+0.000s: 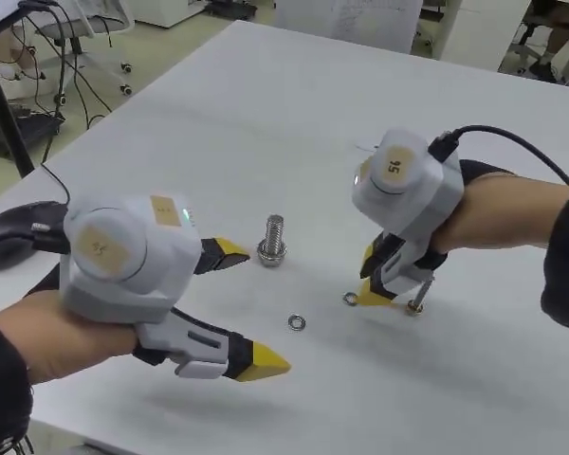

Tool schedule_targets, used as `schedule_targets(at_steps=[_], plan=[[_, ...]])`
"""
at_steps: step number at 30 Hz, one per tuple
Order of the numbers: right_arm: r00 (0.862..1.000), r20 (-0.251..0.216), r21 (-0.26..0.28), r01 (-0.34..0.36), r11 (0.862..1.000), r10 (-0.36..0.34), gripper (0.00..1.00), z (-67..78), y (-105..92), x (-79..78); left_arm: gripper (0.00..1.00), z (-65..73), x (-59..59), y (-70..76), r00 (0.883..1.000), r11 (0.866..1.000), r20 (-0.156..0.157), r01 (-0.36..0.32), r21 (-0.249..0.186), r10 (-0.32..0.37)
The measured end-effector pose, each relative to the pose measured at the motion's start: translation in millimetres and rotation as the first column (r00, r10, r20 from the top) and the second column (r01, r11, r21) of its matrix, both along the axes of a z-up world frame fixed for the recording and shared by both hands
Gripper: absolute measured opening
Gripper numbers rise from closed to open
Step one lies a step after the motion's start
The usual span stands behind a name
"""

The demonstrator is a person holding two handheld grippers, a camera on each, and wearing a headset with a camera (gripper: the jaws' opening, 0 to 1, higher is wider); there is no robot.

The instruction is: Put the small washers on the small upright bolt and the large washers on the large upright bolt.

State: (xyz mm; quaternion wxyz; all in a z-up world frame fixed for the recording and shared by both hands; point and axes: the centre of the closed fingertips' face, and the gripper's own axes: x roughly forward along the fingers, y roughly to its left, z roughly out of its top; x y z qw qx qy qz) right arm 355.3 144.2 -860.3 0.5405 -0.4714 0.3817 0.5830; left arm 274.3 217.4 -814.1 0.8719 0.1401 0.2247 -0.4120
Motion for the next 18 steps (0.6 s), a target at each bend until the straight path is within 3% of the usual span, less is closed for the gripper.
schedule_targets(at_steps=[18], plan=[[1.0,-0.008,-0.022,-0.016,1.0,0.016,0.21,-12.7,6.4,-0.3,0.75,-0.6,0.1,2.0,1.0,1.0,-0.001,-0.001,0.001,0.001]])
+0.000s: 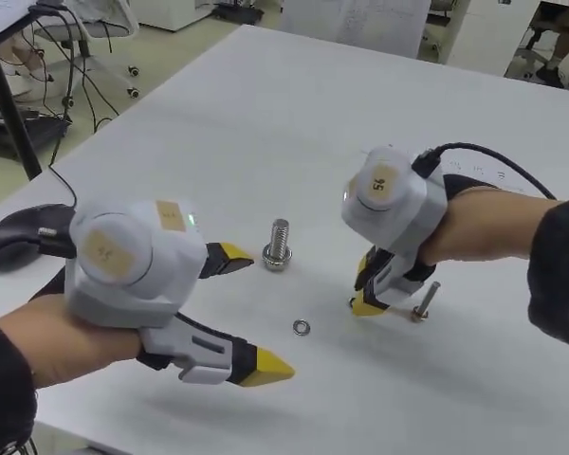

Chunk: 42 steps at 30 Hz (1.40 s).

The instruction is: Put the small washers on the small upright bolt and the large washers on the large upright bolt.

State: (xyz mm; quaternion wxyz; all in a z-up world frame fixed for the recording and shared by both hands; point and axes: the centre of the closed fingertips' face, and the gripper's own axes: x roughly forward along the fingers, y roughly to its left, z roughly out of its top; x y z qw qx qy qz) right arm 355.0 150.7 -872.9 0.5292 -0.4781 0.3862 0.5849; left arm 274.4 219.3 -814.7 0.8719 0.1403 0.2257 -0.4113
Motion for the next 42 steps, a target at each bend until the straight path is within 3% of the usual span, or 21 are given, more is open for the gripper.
schedule_targets(at_steps=[13,19,42], plan=[[1.0,-0.014,-0.009,0.008,1.0,-0.008,0.19,-5.6,-2.4,-0.4,0.75,0.0,1.5,0.6,1.0,1.0,0.001,-0.003,-0.003,0.003],[0.998,-0.042,0.003,0.043,0.999,-0.043,0.18,-5.2,-3.0,1.7,0.74,-1.1,1.8,0.0,1.0,1.0,-0.001,-0.002,-0.003,0.002],[0.998,-0.027,0.002,0.051,0.999,-0.051,0.13,-2.7,-4.4,-0.2,0.74,-1.2,1.1,-1.1,1.0,1.0,0.0,-0.002,-0.001,0.002]])
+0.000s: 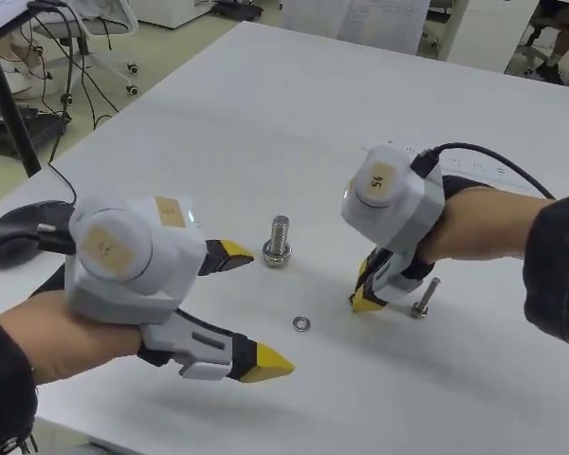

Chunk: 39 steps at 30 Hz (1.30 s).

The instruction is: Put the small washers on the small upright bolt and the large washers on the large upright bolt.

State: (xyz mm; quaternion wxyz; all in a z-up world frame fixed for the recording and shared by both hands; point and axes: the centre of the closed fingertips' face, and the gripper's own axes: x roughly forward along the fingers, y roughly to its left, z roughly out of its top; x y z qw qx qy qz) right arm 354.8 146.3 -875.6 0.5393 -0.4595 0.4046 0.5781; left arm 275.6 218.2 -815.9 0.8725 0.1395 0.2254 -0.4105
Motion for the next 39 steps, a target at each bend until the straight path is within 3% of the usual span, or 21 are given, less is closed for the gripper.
schedule_targets(at_steps=[7,18,29,39], plan=[[1.0,0.011,0.015,0.004,1.0,-0.005,0.13,8.1,-0.5,-1.2,0.74,0.4,-1.4,0.0,1.0,1.0,0.0,0.002,0.001,-0.002],[0.999,0.026,0.068,0.031,0.997,-0.033,0.13,40.7,-5.1,-5.0,0.74,1.6,-2.4,-0.2,1.0,1.0,0.002,0.008,0.002,-0.008],[0.997,0.055,0.105,0.057,0.993,-0.063,0.13,67.3,-23.7,-4.8,0.74,0.2,-4.4,-2.7,1.0,1.0,-0.005,0.017,0.005,-0.017],[0.991,0.083,0.114,0.097,0.989,-0.107,0.13,82.6,-45.0,3.2,0.74,-1.5,-4.7,-3.6,1.0,1.0,-0.009,0.023,0.009,-0.023]])
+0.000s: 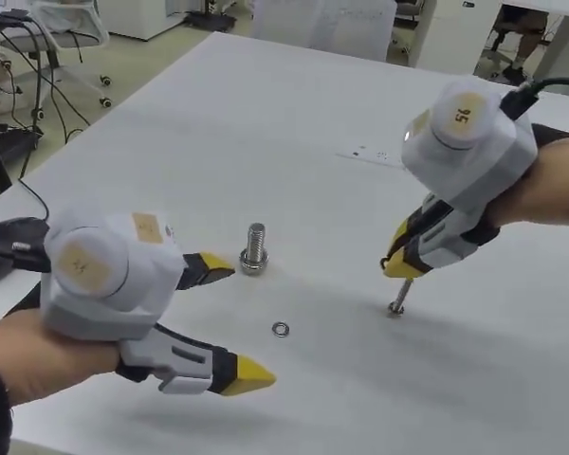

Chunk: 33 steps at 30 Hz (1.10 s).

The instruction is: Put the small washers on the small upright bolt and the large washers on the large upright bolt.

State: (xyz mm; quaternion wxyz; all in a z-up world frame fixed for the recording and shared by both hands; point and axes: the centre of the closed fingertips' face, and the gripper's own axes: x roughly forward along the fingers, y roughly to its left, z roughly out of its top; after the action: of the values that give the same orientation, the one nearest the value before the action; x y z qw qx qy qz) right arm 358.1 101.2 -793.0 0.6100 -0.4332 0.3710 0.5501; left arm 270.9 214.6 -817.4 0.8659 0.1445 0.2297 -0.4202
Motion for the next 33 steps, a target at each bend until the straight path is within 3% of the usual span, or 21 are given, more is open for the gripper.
schedule_targets(at_steps=[8,18,33], plan=[[0.999,0.018,-0.002,0.032,0.999,-0.032,0.13,5.6,-14.7,8.6,0.74,0.0,-0.8,0.2,1.0,1.0,0.0,0.0,0.001,0.0],[0.999,0.009,-0.031,0.05,0.998,-0.05,0.13,-5.3,-27.5,11.7,0.73,-1.1,-0.6,-1.0,1.0,1.0,-0.002,0.001,0.003,-0.001],[0.999,-0.026,-0.047,0.047,0.998,-0.048,0.13,-23.1,-26.5,10.2,0.73,-1.8,0.9,-1.3,1.0,1.0,-0.004,-0.005,0.0,0.005]])
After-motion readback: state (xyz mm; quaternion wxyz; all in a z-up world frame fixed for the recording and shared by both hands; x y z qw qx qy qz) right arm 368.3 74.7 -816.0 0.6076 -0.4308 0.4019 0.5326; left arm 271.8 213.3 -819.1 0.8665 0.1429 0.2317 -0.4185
